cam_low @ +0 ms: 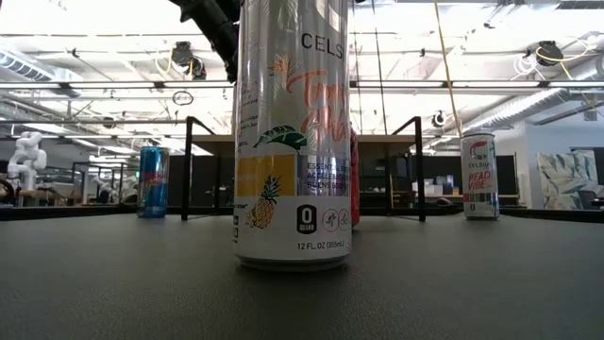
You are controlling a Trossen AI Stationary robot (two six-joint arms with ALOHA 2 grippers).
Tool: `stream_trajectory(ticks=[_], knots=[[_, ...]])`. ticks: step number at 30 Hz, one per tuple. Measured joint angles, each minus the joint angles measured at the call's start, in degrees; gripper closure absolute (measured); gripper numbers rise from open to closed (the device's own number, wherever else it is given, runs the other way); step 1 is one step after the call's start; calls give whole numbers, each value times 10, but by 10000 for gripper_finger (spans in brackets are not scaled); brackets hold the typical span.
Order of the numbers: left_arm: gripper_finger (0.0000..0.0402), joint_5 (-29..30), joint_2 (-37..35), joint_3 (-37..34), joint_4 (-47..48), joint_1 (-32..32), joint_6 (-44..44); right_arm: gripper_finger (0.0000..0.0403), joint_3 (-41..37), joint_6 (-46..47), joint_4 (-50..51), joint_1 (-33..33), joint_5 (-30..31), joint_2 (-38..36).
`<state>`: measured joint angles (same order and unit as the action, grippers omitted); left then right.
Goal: Place canned beverage on shelf
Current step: Put the right blue soda can on the shelf
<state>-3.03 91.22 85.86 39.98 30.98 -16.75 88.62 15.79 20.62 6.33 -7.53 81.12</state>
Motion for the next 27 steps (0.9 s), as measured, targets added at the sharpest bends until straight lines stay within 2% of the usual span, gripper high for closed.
stream_trajectory(ticks=[14,27], knots=[[143,0,0,0,-1,0,57,195,0,0,0,0,0,0],[143,13,3,0,-6,1,75,195,0,0,0,0,0,0]])
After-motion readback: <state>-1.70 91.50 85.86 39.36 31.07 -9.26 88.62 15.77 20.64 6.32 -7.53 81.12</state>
